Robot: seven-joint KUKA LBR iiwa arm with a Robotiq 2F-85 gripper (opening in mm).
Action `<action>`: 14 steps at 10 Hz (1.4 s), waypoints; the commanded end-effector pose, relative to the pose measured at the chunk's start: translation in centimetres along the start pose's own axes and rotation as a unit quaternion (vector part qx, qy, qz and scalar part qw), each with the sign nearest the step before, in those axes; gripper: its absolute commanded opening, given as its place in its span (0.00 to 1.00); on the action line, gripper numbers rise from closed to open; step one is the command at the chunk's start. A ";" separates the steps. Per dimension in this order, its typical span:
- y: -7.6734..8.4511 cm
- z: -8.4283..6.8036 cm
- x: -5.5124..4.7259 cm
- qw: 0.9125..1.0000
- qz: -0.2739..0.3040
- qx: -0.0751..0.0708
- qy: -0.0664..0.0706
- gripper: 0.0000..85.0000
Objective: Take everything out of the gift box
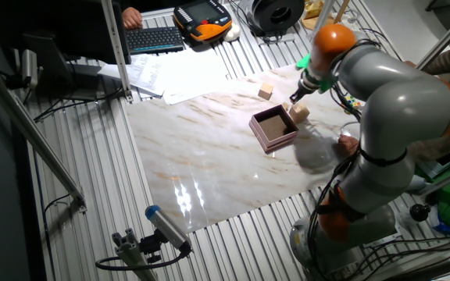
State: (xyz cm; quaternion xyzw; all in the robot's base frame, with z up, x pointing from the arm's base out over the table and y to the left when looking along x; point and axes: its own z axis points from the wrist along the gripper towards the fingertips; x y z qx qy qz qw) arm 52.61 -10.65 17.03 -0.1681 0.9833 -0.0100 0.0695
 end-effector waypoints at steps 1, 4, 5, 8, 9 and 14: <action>1.0 -0.3 -0.2 1.000 0.007 -0.030 0.000 0.60; 5.5 -0.5 -0.7 0.999 -0.023 -0.021 0.013 0.00; 6.2 -0.7 -0.3 0.999 -0.028 -0.027 0.025 0.00; 7.2 -3.6 2.4 0.997 -0.030 -0.038 0.055 0.00; 7.2 -4.6 3.5 0.997 -0.030 -0.040 0.066 0.00; 7.1 -6.2 5.4 0.994 -0.012 -0.037 0.098 0.00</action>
